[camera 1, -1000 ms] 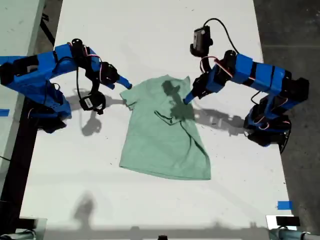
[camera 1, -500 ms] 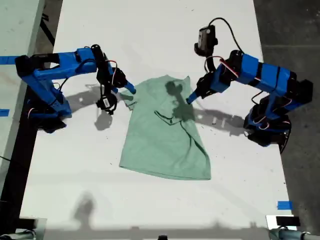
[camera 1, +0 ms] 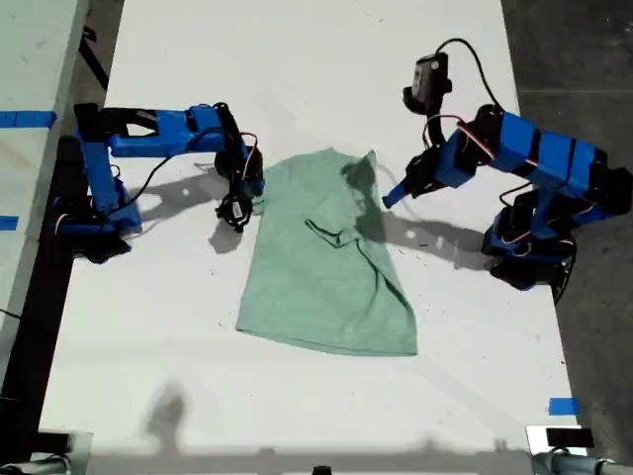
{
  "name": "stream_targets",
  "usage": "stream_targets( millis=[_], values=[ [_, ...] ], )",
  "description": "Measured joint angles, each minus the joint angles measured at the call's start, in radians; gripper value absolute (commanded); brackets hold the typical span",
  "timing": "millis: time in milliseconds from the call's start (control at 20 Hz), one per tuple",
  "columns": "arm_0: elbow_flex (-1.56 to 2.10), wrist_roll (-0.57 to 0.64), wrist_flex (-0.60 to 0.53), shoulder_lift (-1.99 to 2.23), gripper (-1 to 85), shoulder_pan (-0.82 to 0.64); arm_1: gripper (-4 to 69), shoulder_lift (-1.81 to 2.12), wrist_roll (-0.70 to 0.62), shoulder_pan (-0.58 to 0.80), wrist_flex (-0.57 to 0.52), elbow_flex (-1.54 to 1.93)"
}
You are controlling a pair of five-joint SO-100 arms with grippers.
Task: Fold tshirt
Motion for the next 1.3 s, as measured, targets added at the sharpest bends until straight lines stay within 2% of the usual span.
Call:
stream_targets(
  millis=[400, 700, 850, 1100, 1300],
  values=[
    [0.101, -0.021, 0.071, 0.141, 0.1, -0.037, 22.5, 0.077, 0.014, 0.0, -0.015, 0.067],
    [0.198, -0.057, 0.123, 0.433, 0.1, -0.075, 22.0, 0.086, 0.02, 0.0, -0.017, 0.083],
    [-0.029, -0.071, 0.201, 0.407, 0.1, 0.002, 21.5, 0.086, 0.02, 0.0, -0.017, 0.083],
    [-0.64, -0.031, 0.273, -0.031, 0.1, 0.133, 21.1, 0.086, 0.021, 0.0, -0.04, 0.1],
    [-0.779, 0.006, 0.153, -0.229, 0.1, 0.156, 21.0, 0.087, 0.032, 0.0, -0.044, 0.117]
  ],
)
